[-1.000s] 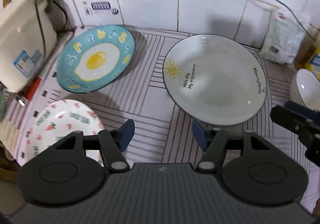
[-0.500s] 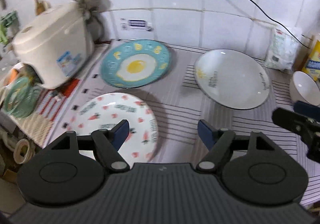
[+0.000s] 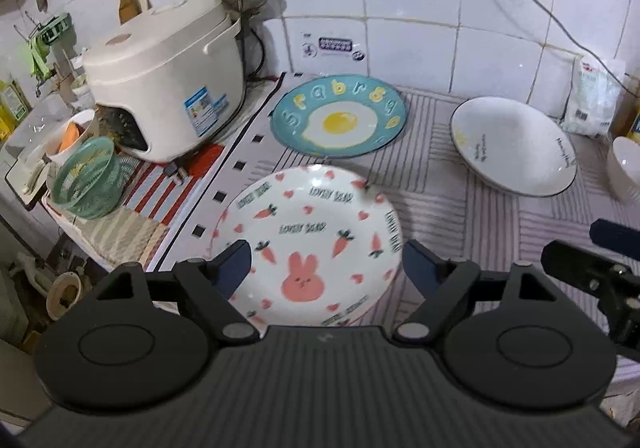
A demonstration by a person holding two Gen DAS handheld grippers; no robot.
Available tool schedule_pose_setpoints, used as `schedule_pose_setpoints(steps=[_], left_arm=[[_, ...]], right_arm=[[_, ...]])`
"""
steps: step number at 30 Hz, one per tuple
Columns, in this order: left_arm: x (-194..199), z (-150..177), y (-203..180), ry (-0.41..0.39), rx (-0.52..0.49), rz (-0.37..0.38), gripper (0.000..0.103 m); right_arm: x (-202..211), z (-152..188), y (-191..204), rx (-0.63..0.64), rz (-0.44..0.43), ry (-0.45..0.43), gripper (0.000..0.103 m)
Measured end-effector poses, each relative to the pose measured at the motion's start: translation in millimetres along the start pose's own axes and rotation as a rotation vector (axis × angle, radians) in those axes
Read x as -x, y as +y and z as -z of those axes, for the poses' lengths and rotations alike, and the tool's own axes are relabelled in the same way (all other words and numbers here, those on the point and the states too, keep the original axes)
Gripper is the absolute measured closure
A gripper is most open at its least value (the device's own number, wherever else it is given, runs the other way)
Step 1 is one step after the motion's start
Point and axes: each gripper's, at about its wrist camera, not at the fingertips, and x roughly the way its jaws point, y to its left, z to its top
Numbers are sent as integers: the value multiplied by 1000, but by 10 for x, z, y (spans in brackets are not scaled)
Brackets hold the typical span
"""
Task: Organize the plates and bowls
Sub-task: 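Reach the left tool to the bunny plate and grip its rim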
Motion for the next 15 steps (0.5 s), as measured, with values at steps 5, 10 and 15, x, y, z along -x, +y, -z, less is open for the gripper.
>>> schedule_pose_setpoints(steps=[5, 10, 15], left_arm=[[-96, 129, 214, 30, 16, 19, 16], [-251, 267, 441, 46, 16, 23, 13], [-454, 360, 675, 33, 34, 63, 13]], right_arm=[[-84, 61, 233, 36, -15, 7, 30], [-271, 174, 398, 61, -41, -2, 30], [-547, 303, 476, 55, -64, 26, 30]])
